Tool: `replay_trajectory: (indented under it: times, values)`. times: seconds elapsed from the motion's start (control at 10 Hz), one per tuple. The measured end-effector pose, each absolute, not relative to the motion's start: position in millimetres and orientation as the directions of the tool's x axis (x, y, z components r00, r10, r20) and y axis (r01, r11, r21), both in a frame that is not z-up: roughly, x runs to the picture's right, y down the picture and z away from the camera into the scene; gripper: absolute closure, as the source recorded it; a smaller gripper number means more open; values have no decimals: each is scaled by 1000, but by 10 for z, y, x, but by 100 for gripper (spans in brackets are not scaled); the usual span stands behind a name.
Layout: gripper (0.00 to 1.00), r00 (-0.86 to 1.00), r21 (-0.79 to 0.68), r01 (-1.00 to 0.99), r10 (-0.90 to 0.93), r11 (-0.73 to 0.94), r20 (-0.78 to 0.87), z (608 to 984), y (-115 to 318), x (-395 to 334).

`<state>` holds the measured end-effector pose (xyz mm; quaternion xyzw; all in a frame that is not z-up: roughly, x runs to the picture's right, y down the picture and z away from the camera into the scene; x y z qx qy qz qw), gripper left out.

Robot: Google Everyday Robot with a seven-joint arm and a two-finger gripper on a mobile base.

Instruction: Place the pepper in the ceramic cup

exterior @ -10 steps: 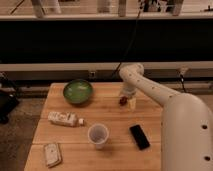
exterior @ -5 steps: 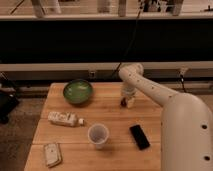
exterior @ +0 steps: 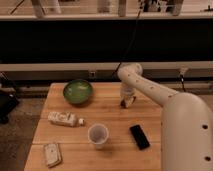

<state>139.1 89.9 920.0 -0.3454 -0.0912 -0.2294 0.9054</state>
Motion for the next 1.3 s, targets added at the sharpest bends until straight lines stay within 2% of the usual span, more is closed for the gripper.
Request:
replay_trajectory:
  times: [0.2,1.3]
  values:
    - [99,876,-582,482,-358,655,323,9080,800,1359]
    - [99,849,-572,527,-411,628,331,8547,734,1179]
